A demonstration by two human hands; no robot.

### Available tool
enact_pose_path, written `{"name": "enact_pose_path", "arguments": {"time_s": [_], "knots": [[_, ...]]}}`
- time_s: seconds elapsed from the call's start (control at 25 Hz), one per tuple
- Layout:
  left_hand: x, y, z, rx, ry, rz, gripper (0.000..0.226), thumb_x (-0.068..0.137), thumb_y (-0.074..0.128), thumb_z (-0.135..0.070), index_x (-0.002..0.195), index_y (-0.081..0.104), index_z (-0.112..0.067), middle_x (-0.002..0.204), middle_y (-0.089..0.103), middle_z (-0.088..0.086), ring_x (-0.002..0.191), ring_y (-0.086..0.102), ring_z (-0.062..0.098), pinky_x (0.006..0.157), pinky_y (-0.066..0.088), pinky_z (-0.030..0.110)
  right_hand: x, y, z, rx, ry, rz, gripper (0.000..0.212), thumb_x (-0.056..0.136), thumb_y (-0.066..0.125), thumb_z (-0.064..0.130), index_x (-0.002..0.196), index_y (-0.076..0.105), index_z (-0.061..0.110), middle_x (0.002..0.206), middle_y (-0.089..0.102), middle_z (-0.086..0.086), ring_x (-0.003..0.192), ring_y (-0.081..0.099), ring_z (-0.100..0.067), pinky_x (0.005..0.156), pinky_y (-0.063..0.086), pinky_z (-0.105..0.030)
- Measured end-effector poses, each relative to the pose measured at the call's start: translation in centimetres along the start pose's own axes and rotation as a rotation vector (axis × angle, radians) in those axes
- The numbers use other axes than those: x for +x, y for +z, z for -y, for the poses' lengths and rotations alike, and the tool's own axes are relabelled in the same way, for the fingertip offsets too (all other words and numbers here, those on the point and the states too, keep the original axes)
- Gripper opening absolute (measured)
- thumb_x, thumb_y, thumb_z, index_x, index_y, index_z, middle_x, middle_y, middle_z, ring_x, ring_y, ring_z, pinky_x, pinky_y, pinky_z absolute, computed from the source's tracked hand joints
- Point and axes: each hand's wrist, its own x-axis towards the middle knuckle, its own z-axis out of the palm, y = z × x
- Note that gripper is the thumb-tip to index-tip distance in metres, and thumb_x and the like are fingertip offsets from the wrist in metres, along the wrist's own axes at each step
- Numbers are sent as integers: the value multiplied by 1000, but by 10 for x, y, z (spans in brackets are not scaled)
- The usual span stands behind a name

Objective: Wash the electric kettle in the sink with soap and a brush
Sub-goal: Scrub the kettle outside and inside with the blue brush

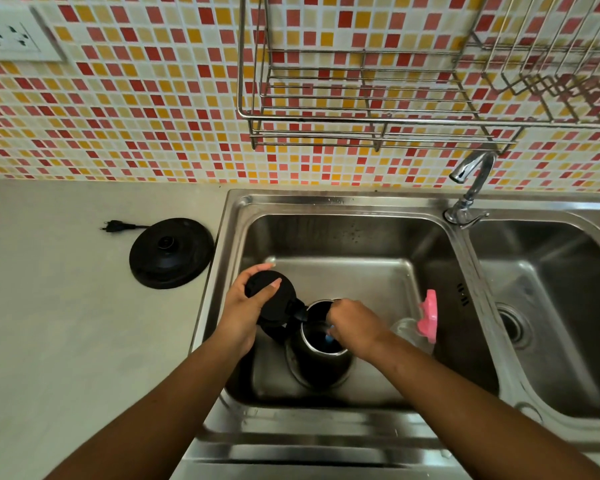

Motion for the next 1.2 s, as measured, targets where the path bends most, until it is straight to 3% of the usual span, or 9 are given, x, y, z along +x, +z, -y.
{"name": "enact_pose_path", "arguments": {"time_s": [0.12, 0.32, 0.44, 0.6, 0.8, 0.96, 1.08, 1.2], "knots": [[1, -1, 3, -6, 8, -14, 39, 83, 73, -8, 119, 64, -20, 118, 66, 13, 107, 67, 29, 78, 58, 35, 0, 2, 0, 59, -45, 42, 22, 83, 66, 25, 98, 75, 12, 101, 71, -13, 98, 65, -31, 84, 53, -39], [0, 0, 3, 2, 23, -8, 38, 84, 72, -8, 119, 64, -19, 118, 66, 15, 108, 66, 30, 88, 56, 41, 4, 5, 16, -36, -50, -120, 22, 90, 57, 18, 107, 67, 8, 109, 64, -12, 98, 63, -33, 81, 52, -40], [-1, 0, 2, 1, 30, -5, 38, 85, 71, -8, 121, 63, -16, 117, 66, 16, 107, 66, 32, 80, 58, 36, -4, 3, 11, -157, -51, -140, 23, 86, 58, 4, 108, 63, 8, 113, 60, -11, 95, 65, -33, 76, 52, -37], [-4, 2, 5, -16, 66, -31, 37, 86, 69, -6, 121, 62, -13, 114, 66, 15, 105, 66, 31, 78, 58, 35, -11, -3, 12, -253, -58, -88, 26, 89, 52, 2, 111, 64, 5, 119, 60, -13, 104, 62, -34, 83, 50, -40], [-4, 4, 8, -13, 71, -64, 34, 85, 71, -8, 117, 64, -17, 119, 64, 17, 108, 65, 32, 87, 57, 44, -3, -8, 12, -13, 78, 9, 21, 89, 62, 14, 107, 69, 7, 114, 65, -15, 105, 63, -34, 86, 52, -37], [-4, 3, 7, -15, 78, -61, 34, 85, 71, -8, 117, 65, -17, 120, 64, 18, 109, 64, 34, 82, 57, 40, -3, 2, 8, 77, 56, -69, 26, 93, 56, 28, 101, 73, 9, 108, 68, -9, 100, 64, -28, 84, 50, -35], [-6, 4, 5, -20, 72, -55, 36, 85, 70, -7, 119, 63, -15, 119, 64, 18, 108, 65, 33, 76, 58, 36, -8, -1, 4, 33, 82, -94, 25, 94, 51, 20, 104, 70, 6, 111, 65, -11, 100, 63, -30, 80, 47, -34], [-7, 5, 5, -26, 66, -65, 36, 85, 70, -7, 119, 63, -15, 121, 63, 19, 109, 65, 32, 82, 58, 39, -15, -8, 1, 80, 158, -76, 22, 89, 57, 16, 102, 71, 4, 108, 67, -16, 97, 65, -34, 79, 51, -35]]}}
